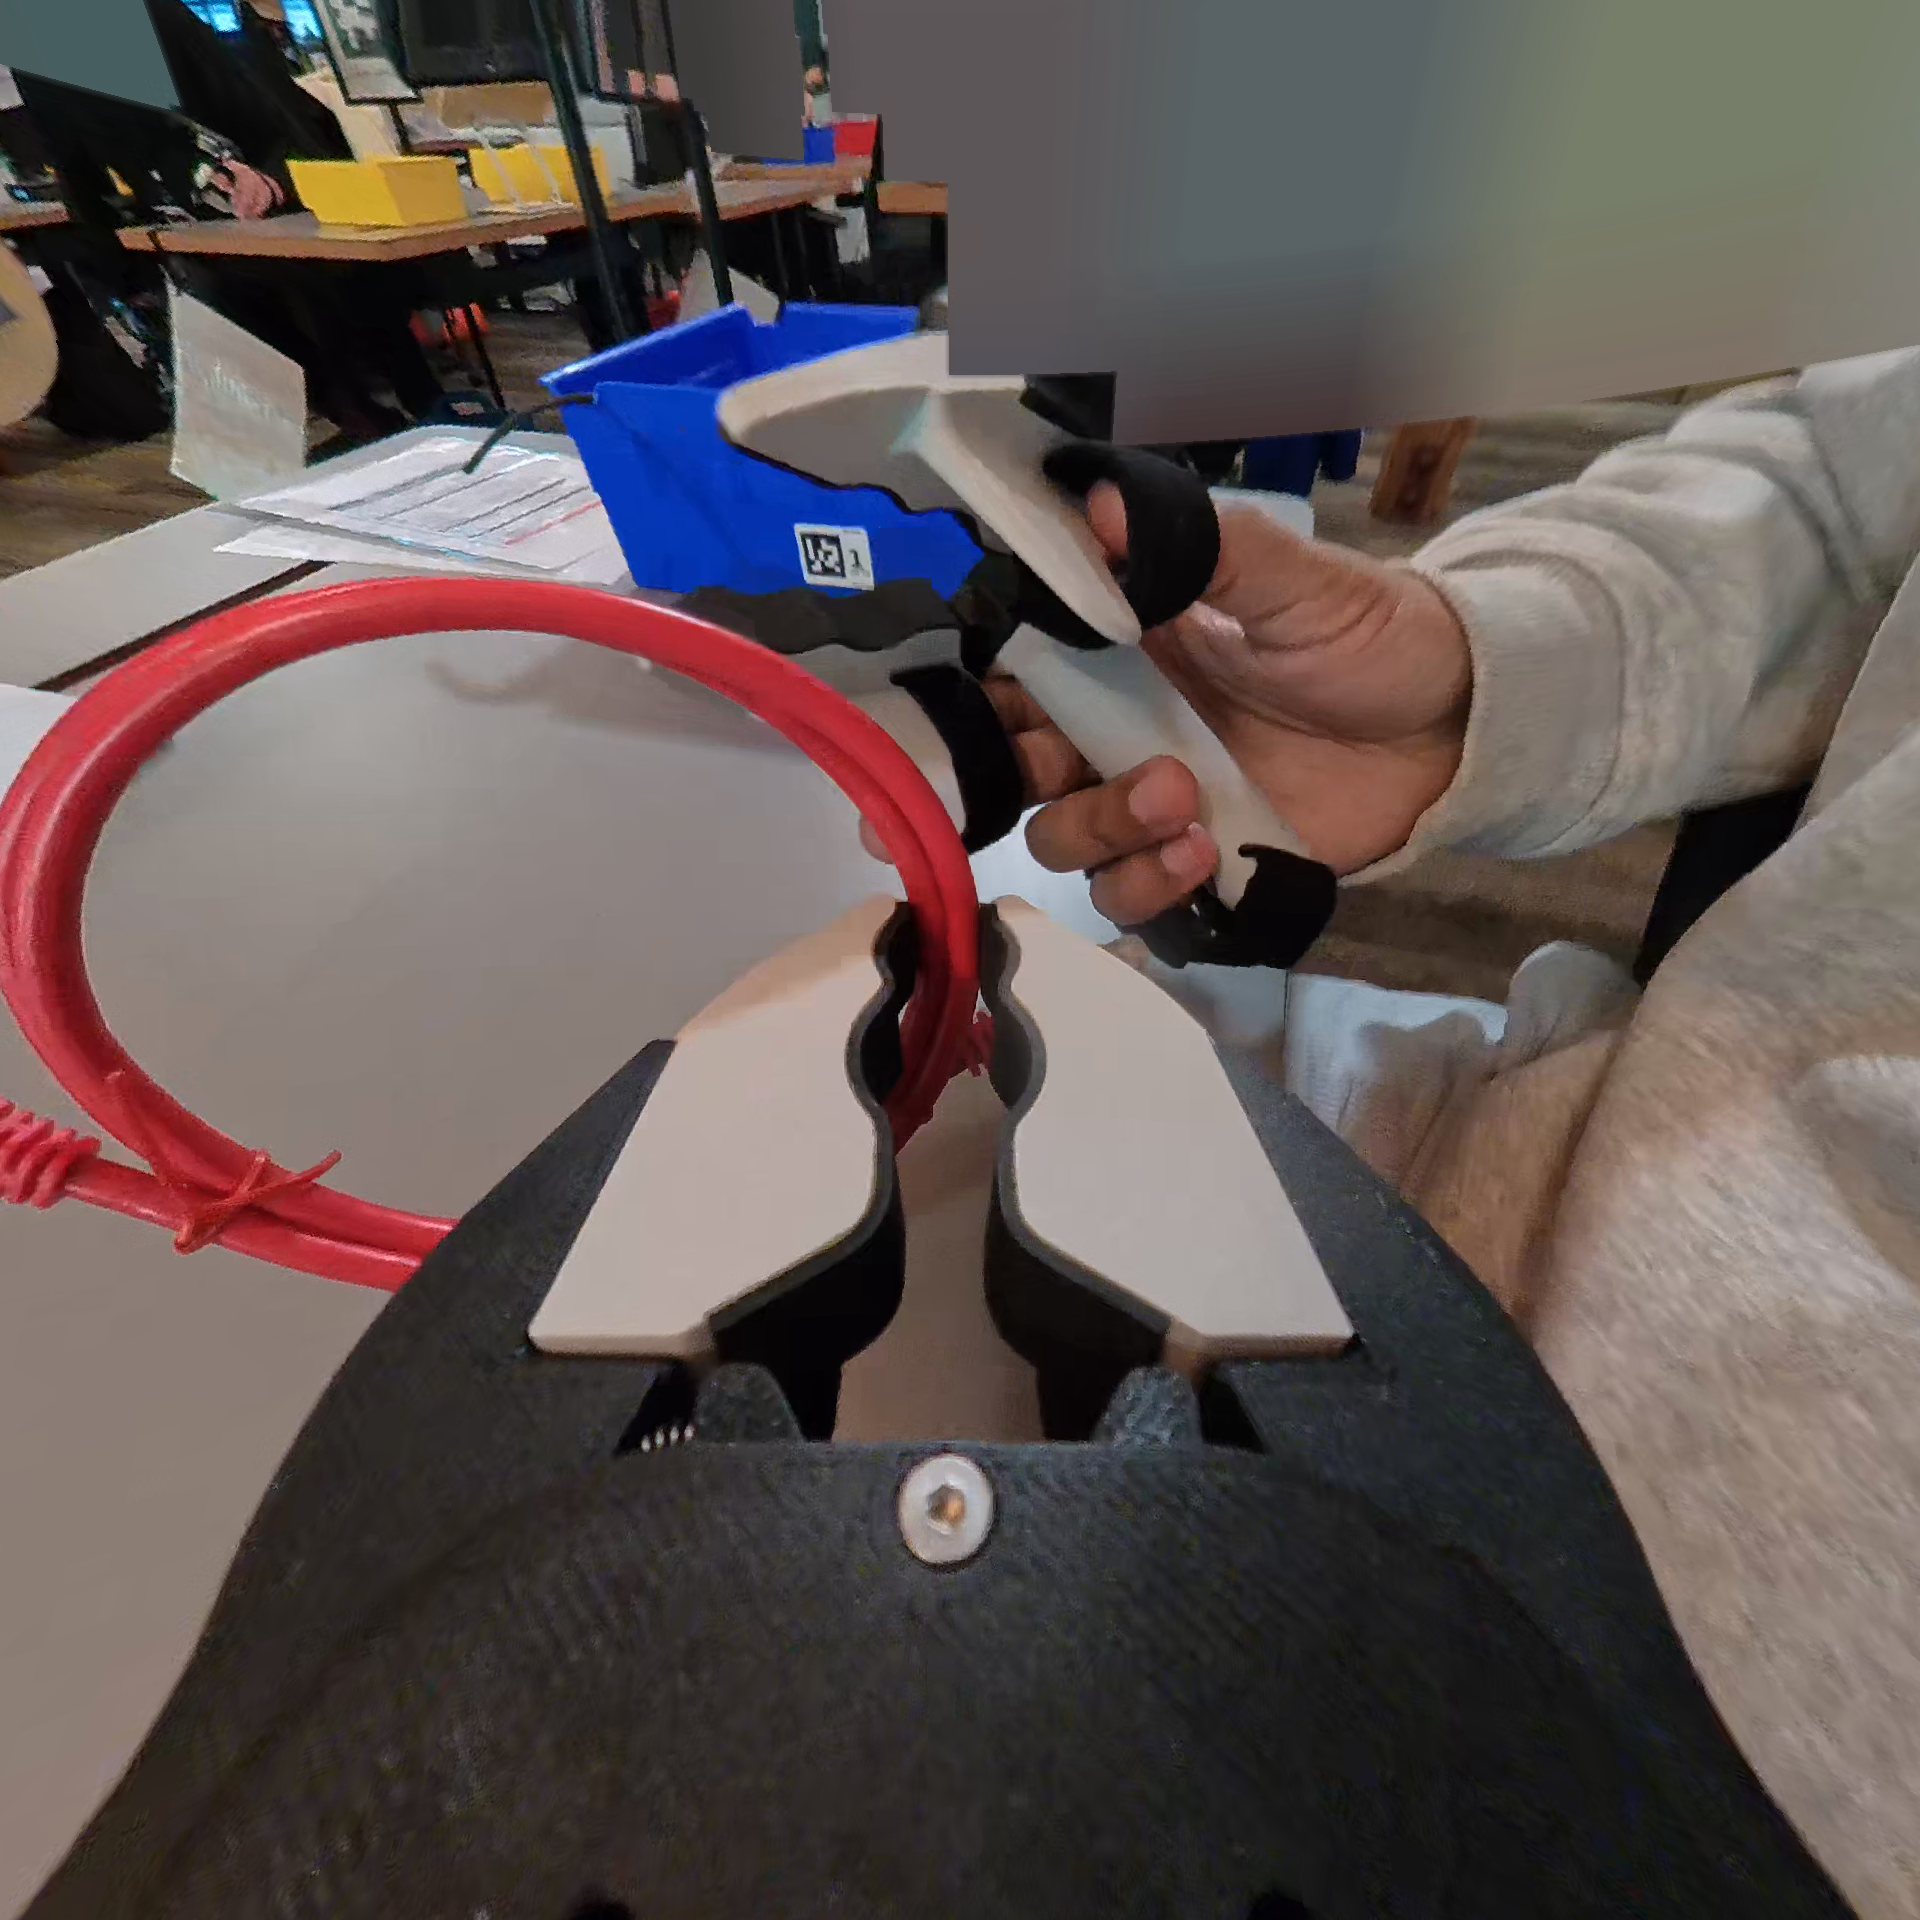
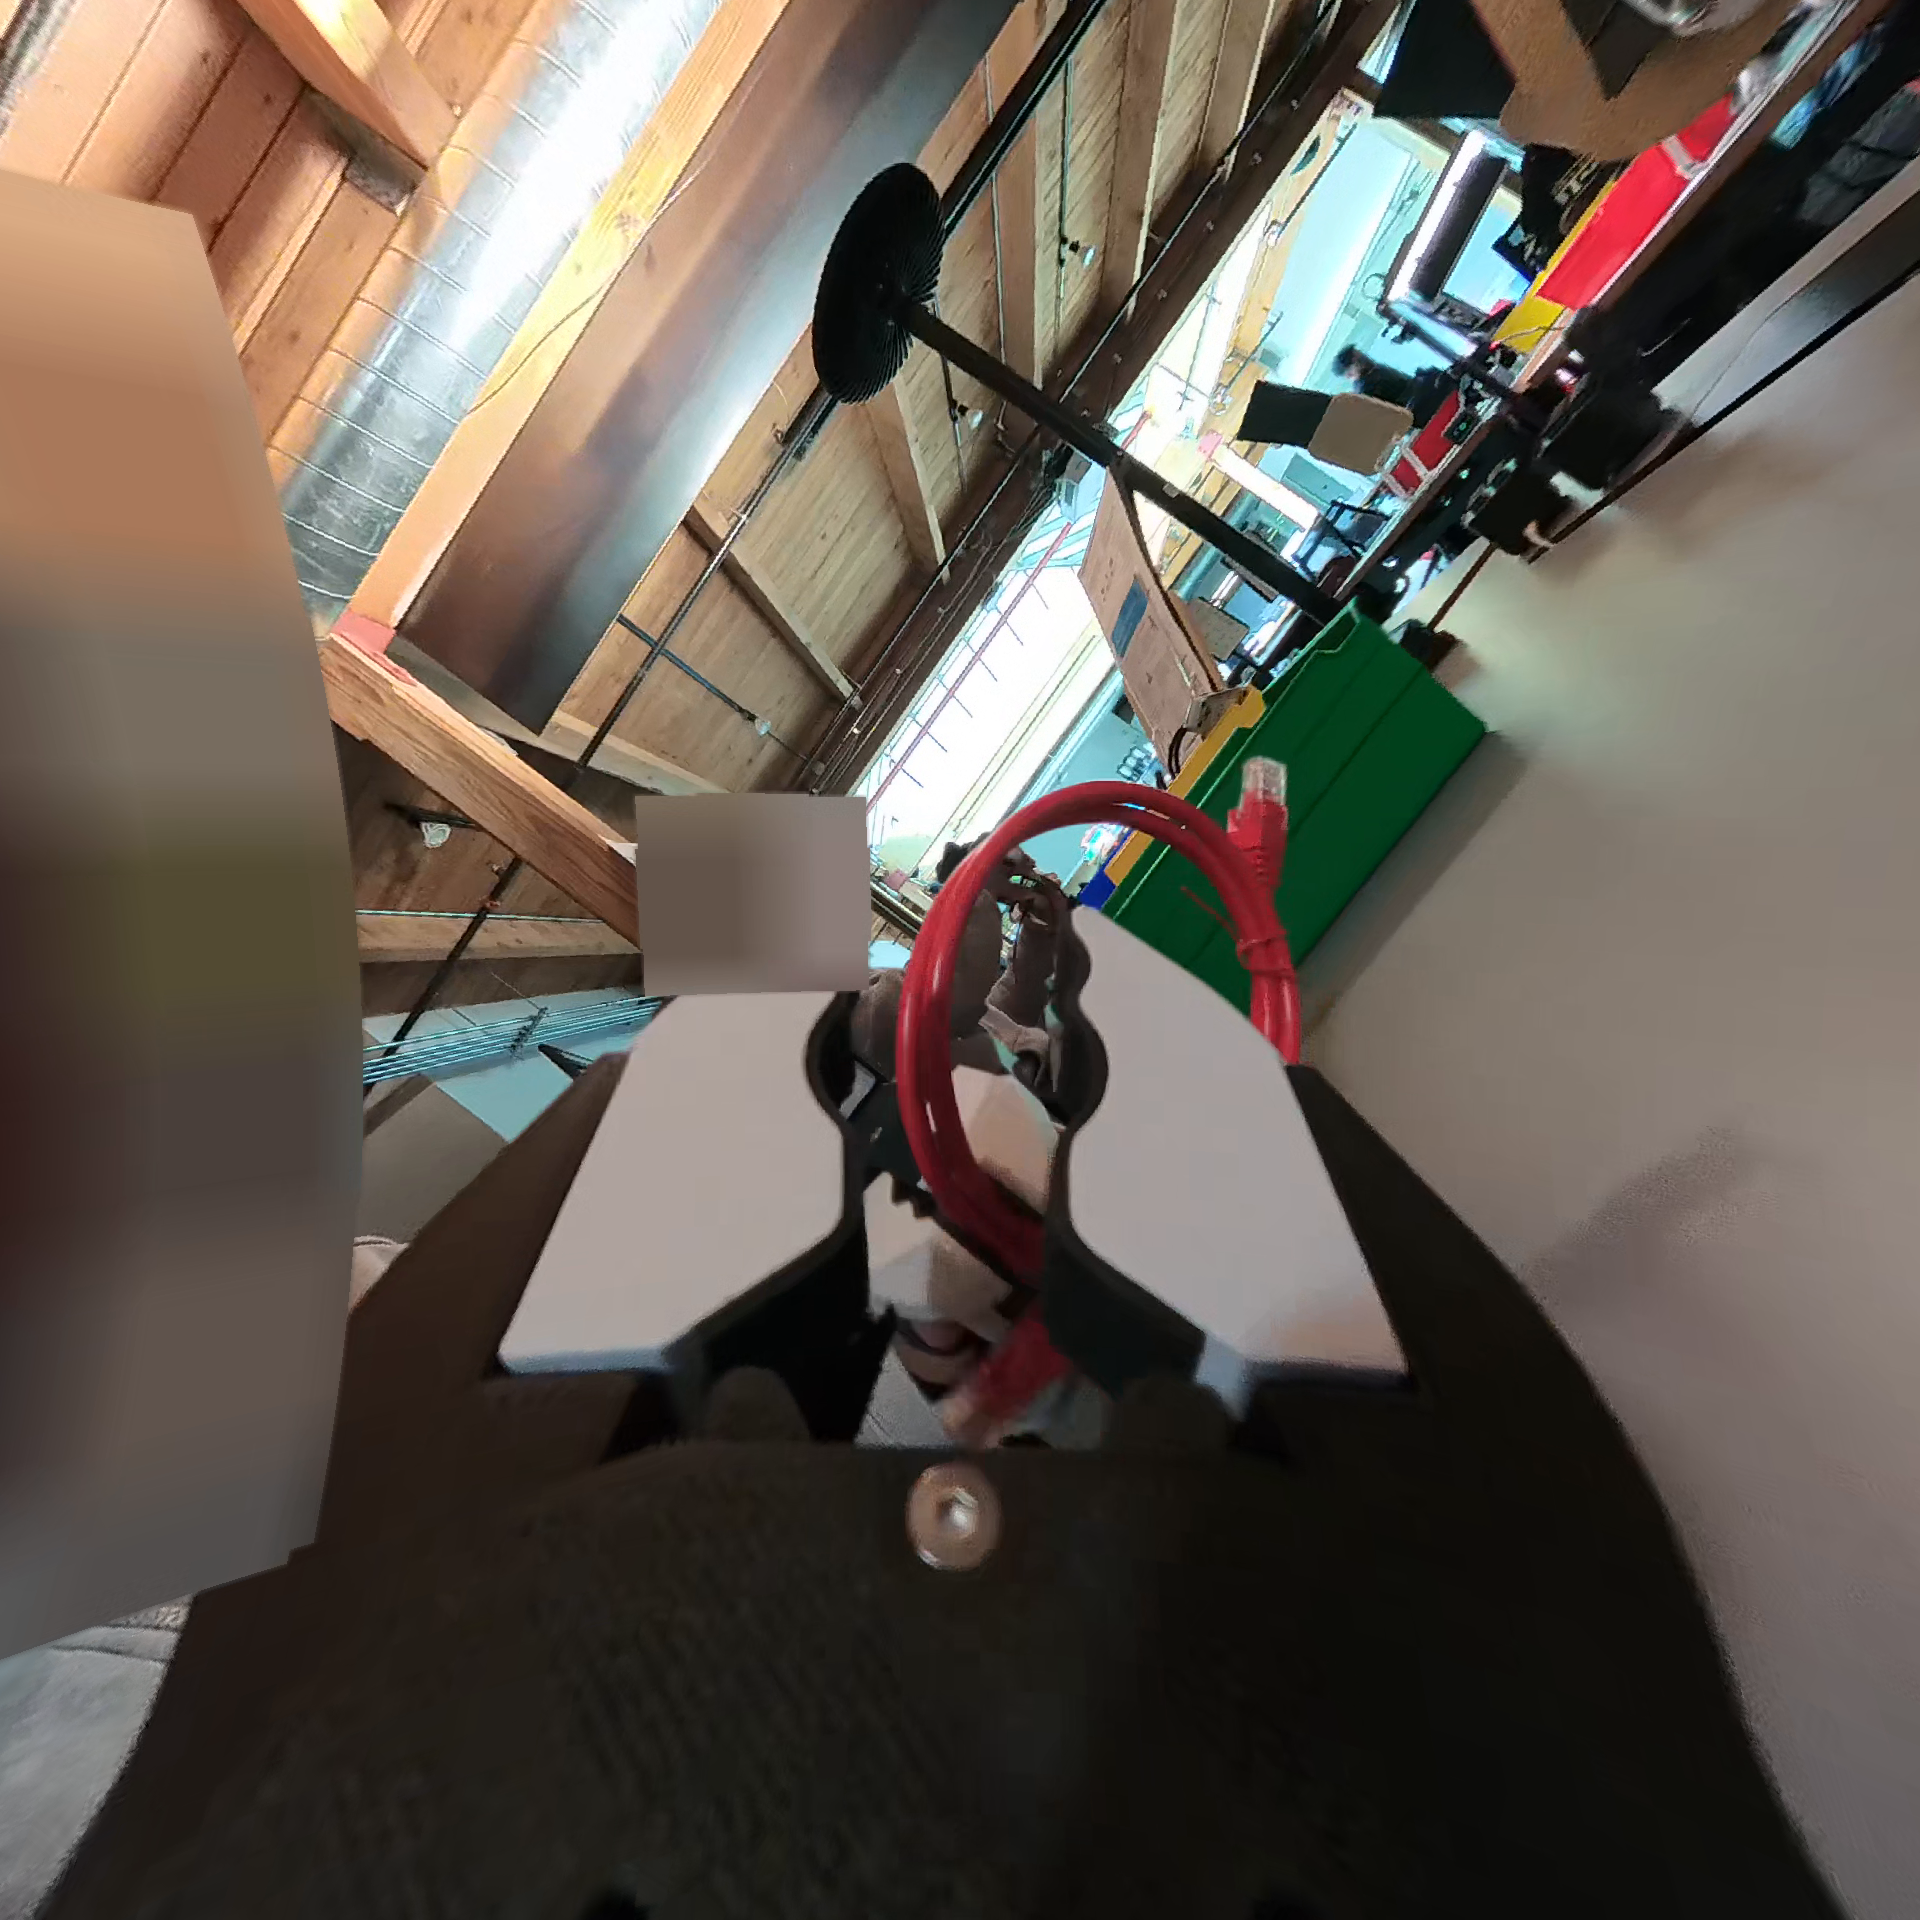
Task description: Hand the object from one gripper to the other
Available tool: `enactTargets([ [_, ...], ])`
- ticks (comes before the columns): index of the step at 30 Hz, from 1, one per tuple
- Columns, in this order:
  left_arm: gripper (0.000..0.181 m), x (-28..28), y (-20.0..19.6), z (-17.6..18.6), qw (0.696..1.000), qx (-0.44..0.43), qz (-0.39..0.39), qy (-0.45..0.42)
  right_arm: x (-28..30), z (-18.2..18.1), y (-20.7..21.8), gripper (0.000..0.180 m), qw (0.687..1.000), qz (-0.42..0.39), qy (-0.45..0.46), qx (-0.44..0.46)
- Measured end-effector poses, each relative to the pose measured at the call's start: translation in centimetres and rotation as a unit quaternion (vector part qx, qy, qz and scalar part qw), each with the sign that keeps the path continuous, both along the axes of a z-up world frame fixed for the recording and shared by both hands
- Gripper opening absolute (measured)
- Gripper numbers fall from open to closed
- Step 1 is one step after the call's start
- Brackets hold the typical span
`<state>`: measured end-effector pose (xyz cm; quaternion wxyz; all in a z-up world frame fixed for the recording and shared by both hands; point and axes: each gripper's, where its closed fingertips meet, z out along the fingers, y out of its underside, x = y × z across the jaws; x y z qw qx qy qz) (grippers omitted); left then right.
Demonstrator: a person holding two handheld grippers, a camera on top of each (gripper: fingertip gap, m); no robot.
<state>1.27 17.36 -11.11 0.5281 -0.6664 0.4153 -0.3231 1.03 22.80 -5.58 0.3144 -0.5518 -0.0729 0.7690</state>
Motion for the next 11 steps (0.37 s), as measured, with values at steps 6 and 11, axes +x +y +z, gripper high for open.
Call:
enactTargets([
  [6,0.011,-2.5,0.8,3.8,0.976,-0.085,-0.031,-0.196,0.5,-0.9,0.8,0.037,0.998,-0.009,-0.049,0.049],
  [11,0.011,-4.9,1.1,6.5,0.919,-0.158,-0.082,-0.351,-0.3,-1.8,-0.2,0.041,0.986,0.015,-0.107,0.125],
])
